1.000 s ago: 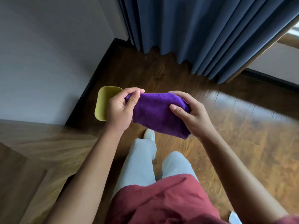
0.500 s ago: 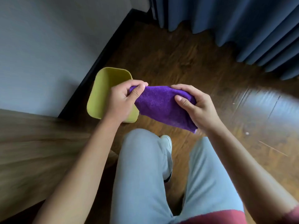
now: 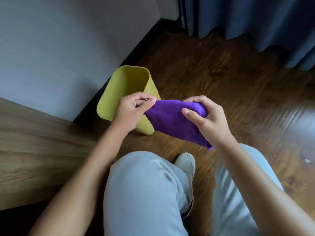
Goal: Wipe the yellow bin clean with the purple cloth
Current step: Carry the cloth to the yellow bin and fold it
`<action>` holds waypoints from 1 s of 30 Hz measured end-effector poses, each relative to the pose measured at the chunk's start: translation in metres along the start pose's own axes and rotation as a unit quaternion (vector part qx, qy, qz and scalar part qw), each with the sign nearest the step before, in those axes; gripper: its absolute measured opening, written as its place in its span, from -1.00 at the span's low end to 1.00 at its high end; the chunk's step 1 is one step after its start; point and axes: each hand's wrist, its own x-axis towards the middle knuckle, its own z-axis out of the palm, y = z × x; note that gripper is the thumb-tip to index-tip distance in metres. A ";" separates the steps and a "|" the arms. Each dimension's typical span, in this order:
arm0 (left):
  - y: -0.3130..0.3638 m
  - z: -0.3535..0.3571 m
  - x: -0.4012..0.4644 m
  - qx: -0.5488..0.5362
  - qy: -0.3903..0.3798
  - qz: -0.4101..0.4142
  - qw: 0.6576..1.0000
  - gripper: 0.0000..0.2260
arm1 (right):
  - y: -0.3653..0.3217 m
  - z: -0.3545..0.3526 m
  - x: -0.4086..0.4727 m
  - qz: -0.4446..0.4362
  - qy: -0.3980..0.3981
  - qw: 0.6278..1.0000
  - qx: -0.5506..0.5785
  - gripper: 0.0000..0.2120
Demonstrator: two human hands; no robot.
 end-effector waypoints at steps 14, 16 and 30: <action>-0.023 -0.010 0.032 0.244 0.070 0.076 0.964 -0.96 | 0.011 -0.014 -0.033 -0.021 0.056 0.998 0.017 -0.82; -0.037 -0.014 0.044 0.288 0.116 0.054 0.949 -0.91 | 0.015 -0.021 -0.039 -0.003 0.074 0.997 0.013 -0.82; -0.107 0.018 0.046 0.473 0.009 -0.067 0.878 -0.45 | 0.037 -0.034 -0.056 0.078 0.103 0.992 0.001 -0.81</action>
